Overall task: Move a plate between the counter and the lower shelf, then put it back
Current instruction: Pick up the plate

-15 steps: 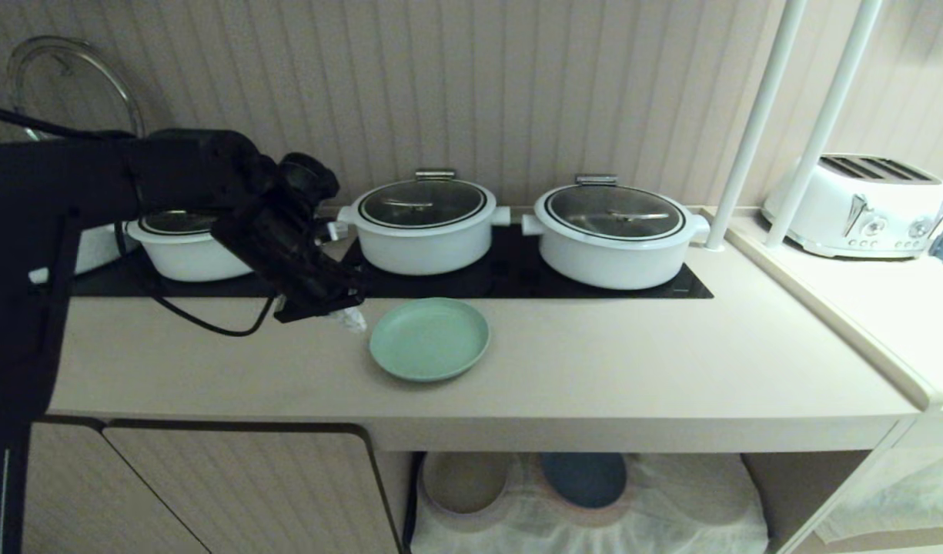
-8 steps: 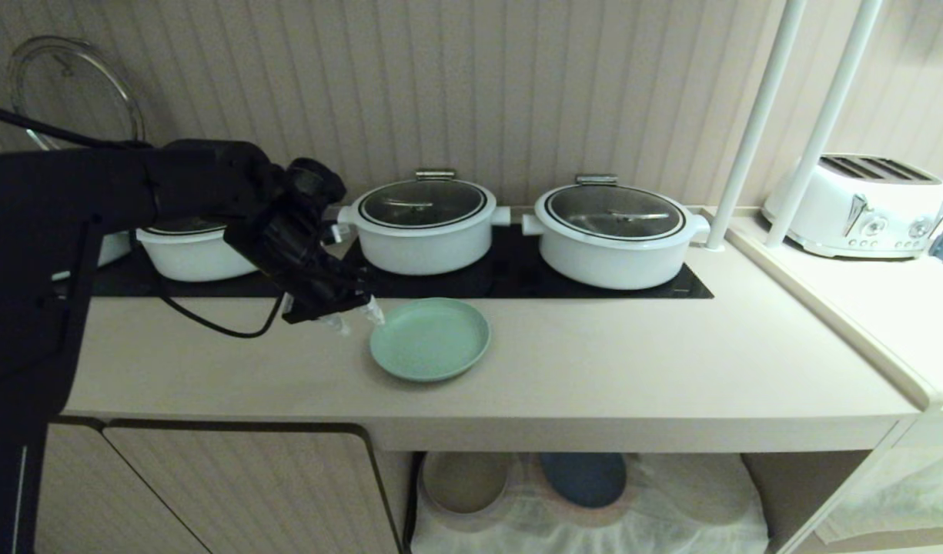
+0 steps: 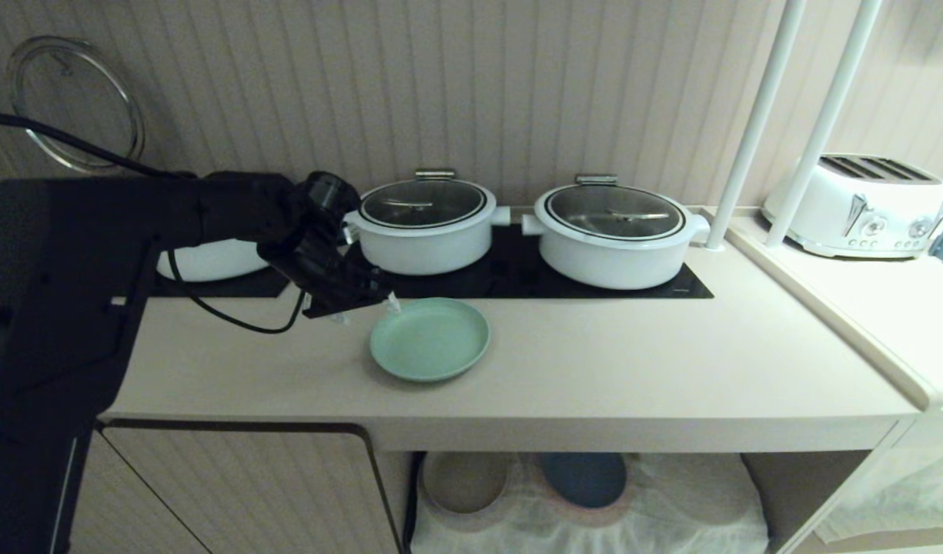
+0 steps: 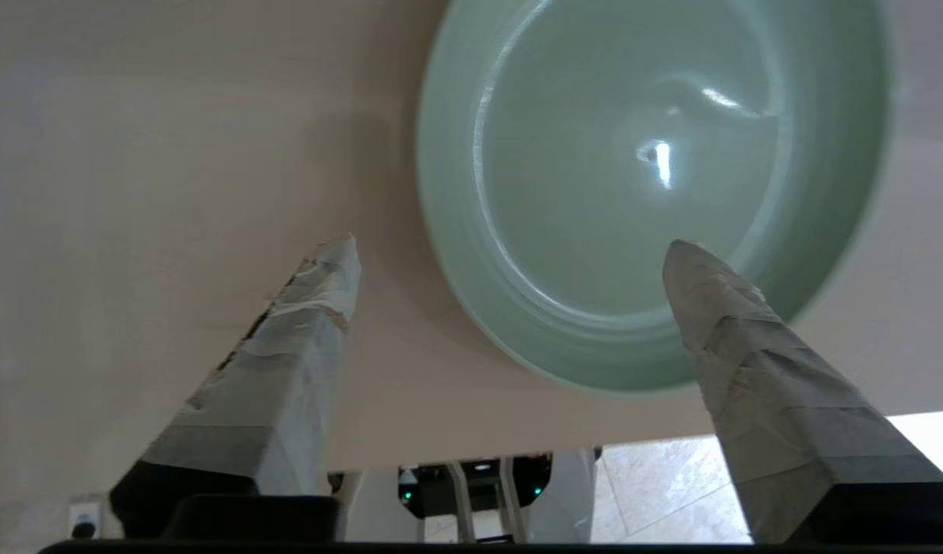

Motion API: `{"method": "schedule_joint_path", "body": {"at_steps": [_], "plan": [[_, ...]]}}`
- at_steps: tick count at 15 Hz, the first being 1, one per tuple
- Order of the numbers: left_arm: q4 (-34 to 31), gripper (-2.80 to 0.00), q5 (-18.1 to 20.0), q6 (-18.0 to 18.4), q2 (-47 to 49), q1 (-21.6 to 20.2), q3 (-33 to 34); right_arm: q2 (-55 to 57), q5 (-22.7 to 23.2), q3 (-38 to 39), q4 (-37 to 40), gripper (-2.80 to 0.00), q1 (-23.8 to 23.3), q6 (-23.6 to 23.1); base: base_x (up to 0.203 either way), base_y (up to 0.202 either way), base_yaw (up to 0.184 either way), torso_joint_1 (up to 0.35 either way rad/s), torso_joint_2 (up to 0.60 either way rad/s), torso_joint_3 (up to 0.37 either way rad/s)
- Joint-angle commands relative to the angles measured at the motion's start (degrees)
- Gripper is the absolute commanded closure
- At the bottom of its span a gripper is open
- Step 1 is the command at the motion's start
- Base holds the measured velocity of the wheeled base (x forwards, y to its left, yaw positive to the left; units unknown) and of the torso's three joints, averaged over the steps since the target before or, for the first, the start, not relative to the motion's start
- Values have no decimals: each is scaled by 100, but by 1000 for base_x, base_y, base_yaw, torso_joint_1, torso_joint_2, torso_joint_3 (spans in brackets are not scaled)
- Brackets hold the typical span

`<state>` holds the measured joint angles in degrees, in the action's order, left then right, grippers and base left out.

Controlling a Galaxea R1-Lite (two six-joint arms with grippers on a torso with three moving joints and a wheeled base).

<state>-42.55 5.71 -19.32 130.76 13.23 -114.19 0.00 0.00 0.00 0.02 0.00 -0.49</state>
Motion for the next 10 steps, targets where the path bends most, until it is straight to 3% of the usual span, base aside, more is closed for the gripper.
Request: {"method": "schedule_joint_path", "body": {"at_steps": [1,6,10], "plan": [[-16,-280,1,-10,216,-33,2,0,0,0,0,0,0,0,0,0,0,0,0,0],[-8,-280,1,7,432,-83,-7,0,0,0,-2,0,0,-4,0,0,0,0,0,0],[388,-280,1,104,556,-66,2,0,0,0,-2,0,0,-4,0,0,0,0,0,0]]}}
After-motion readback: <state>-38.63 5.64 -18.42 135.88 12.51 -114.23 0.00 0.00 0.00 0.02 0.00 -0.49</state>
